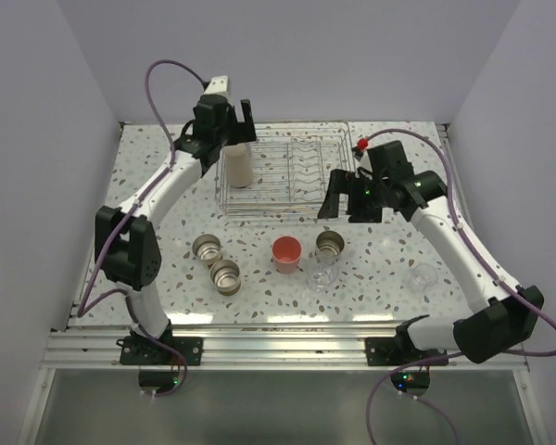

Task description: Load the cups into the dish rack

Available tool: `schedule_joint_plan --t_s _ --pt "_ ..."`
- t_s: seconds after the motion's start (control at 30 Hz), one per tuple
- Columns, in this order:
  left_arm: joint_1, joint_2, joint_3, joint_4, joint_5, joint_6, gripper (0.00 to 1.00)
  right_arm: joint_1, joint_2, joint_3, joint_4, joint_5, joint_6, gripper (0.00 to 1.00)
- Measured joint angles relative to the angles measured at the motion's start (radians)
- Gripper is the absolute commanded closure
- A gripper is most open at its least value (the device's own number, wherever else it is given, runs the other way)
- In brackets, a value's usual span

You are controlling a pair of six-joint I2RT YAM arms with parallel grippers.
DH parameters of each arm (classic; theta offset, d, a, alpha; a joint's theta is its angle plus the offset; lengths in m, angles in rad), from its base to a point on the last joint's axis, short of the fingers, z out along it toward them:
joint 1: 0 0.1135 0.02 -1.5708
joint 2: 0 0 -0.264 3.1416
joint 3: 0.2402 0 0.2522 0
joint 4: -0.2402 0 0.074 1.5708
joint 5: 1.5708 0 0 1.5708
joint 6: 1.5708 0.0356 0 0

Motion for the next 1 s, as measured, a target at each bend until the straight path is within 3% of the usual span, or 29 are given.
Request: schedule_joint_plan --t_s 0.2,0.53,0.83,1.0 --pt "0.019 -0.176 -0.021 0.012 0.051 -0.095 0.0 0.16 0.13 0.002 0.029 0.017 -0.003 0.12" --pt "0.03 -0.343 -0.197 -0.003 0.118 -0.169 0.01 0.187 0.268 -0.008 0.132 -0.018 0.008 0.2" --pt "0.03 -0.41 -0.233 -0.02 0.131 -0.171 0.02 0.26 0.37 -0.008 0.158 -0.031 0.016 0.29" --pt "0.03 -0.451 -0.246 -0.021 0.133 -0.172 0.02 0.286 0.41 -0.008 0.154 -0.021 0.015 0.47"
